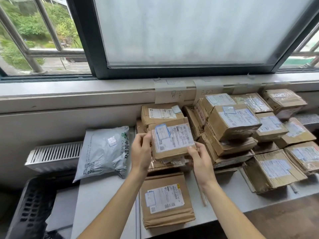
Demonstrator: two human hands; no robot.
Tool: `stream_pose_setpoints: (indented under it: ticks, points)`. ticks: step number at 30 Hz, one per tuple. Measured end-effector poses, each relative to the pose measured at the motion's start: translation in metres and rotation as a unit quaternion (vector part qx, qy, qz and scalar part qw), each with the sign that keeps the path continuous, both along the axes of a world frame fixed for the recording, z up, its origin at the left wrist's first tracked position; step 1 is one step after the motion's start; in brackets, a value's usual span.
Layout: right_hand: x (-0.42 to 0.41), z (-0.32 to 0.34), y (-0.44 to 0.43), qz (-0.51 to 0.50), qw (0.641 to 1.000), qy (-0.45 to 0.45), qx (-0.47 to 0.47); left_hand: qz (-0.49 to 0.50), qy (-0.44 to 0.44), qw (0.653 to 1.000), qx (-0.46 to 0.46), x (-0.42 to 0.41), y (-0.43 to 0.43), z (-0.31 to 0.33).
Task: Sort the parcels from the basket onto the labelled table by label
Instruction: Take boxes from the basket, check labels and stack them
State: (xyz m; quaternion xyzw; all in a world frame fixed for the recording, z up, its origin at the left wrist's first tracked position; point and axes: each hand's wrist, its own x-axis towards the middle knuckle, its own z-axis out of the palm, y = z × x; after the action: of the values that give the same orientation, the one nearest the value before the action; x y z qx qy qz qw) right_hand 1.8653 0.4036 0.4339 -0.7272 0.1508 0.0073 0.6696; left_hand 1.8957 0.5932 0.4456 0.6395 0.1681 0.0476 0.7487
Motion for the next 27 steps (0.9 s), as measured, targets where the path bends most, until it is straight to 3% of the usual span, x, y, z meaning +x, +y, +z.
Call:
stream_pose_setpoints:
  ticks: [7,13,21,27]
  points:
    - [0.048,0.007,0.009,0.031,0.998,0.051,0.003,-0.074,0.027,0.994,0.079,0.031,-0.001,0.008]
    - [0.028,-0.013,0.002,-0.026,0.997,0.066,0.032,-0.076,0.051,0.994,0.059,0.008,0.001,-0.013]
    - [0.029,0.013,0.017,-0.047,0.998,-0.014,-0.029,-0.051,-0.001,0.997,0.051,0.007,-0.005,-0.007]
    - [0.088,0.047,0.029,0.040,0.998,-0.017,-0.035,-0.039,-0.028,0.994,0.093,0.052,0.005,0.011]
